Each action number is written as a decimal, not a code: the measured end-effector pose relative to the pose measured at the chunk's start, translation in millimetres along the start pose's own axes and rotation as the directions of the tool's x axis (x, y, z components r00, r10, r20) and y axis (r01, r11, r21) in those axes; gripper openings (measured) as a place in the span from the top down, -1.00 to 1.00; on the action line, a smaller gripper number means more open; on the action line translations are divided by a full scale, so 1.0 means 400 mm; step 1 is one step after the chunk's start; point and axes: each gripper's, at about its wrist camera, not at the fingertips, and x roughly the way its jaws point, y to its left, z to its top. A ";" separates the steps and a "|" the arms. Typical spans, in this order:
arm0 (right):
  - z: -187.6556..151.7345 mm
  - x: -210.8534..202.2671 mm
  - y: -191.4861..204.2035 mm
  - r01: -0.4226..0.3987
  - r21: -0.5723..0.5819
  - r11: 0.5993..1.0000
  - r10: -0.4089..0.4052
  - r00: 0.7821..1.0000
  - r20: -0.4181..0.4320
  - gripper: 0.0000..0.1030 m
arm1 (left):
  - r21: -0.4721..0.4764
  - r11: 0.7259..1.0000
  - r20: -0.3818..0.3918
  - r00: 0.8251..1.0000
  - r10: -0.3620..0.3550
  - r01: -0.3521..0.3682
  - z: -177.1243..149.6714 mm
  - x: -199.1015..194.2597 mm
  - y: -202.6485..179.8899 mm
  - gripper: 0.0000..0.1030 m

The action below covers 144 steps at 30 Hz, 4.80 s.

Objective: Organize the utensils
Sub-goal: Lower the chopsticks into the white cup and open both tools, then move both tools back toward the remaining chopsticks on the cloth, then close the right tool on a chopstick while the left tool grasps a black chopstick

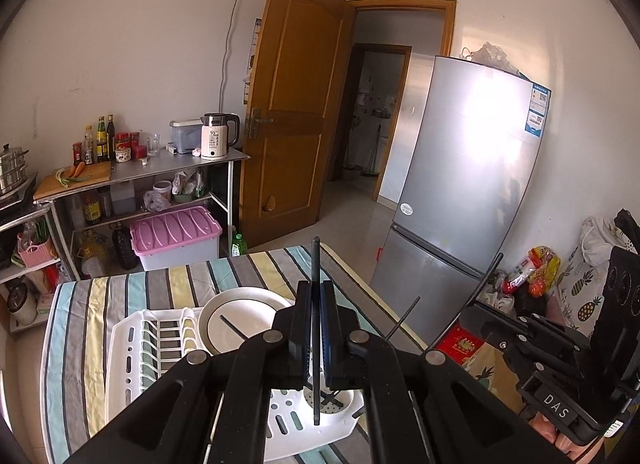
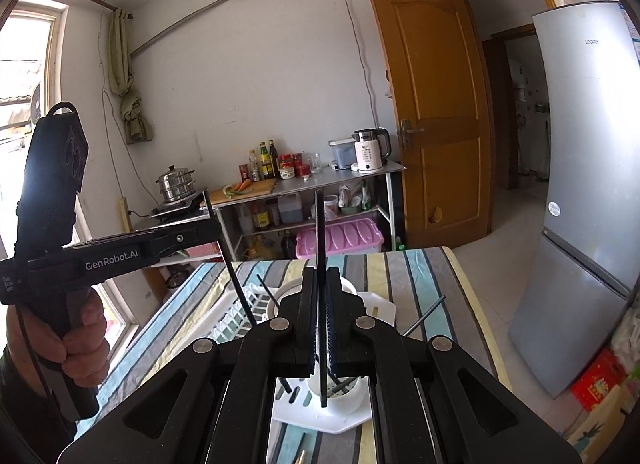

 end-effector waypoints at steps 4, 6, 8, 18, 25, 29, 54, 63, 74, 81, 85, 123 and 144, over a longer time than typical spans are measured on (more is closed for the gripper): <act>0.008 0.027 -0.012 0.006 0.002 1.000 -0.006 1.000 -0.004 0.93 | -0.012 1.000 -0.011 1.000 -0.012 0.012 0.008 0.048 0.000 0.93; 0.006 0.039 -0.019 0.009 0.003 1.000 -0.009 1.000 -0.008 0.93 | -0.016 1.000 -0.020 1.000 -0.018 0.017 0.007 0.074 0.000 0.93; -0.004 0.051 -0.023 0.012 0.008 1.000 -0.012 1.000 -0.017 0.93 | -0.022 0.999 -0.029 0.999 -0.024 0.024 0.000 0.101 0.001 0.93; -0.062 0.135 -0.071 0.026 0.043 0.999 -0.022 0.995 -0.096 0.93 | -0.083 0.996 -0.079 0.996 -0.049 0.042 -0.063 0.204 0.038 0.93; -0.097 0.169 -0.101 0.045 0.073 0.996 -0.035 0.990 -0.135 0.93 | -0.115 0.993 -0.120 0.992 -0.031 0.017 -0.105 0.253 0.081 0.93; -0.101 0.167 -0.118 0.058 0.088 0.994 -0.046 0.990 -0.137 0.93 | -0.115 0.993 -0.119 0.993 -0.019 0.005 -0.112 0.255 0.100 0.93; -0.166 0.069 -0.066 0.074 0.063 0.995 -0.062 0.983 -0.172 0.73 | -0.034 0.994 -0.133 0.986 0.100 -0.105 -0.241 0.100 0.132 0.88; -0.281 -0.023 0.026 0.010 0.025 1.000 -0.005 0.980 -0.199 0.73 | -0.024 0.993 -0.138 0.984 0.111 -0.116 -0.416 -0.061 0.107 0.88; -0.408 -0.123 0.107 -0.046 0.011 0.999 0.048 0.969 -0.241 0.73 | -0.051 0.988 -0.143 0.980 0.139 -0.147 -0.603 -0.229 0.072 0.84; -0.468 -0.153 0.127 -0.061 0.020 0.998 0.064 0.962 -0.266 0.73 | -0.054 0.987 -0.147 0.979 0.145 -0.154 -0.669 -0.289 0.059 0.69; -0.493 -0.149 0.129 -0.064 0.026 0.998 0.069 0.956 -0.287 0.73 | -0.053 0.987 -0.157 0.977 0.142 -0.152 -0.685 -0.291 0.051 0.65; -0.478 0.241 0.099 -0.029 -0.039 0.999 0.005 0.869 -0.495 0.66 | -0.056 0.993 -0.411 0.909 0.071 -0.103 -0.634 0.091 0.118 0.63; -0.488 0.289 0.104 0.019 -0.112 0.993 -0.076 0.848 -0.525 0.87 | 0.124 0.979 -0.391 0.899 0.197 -0.161 -0.648 0.153 0.067 0.63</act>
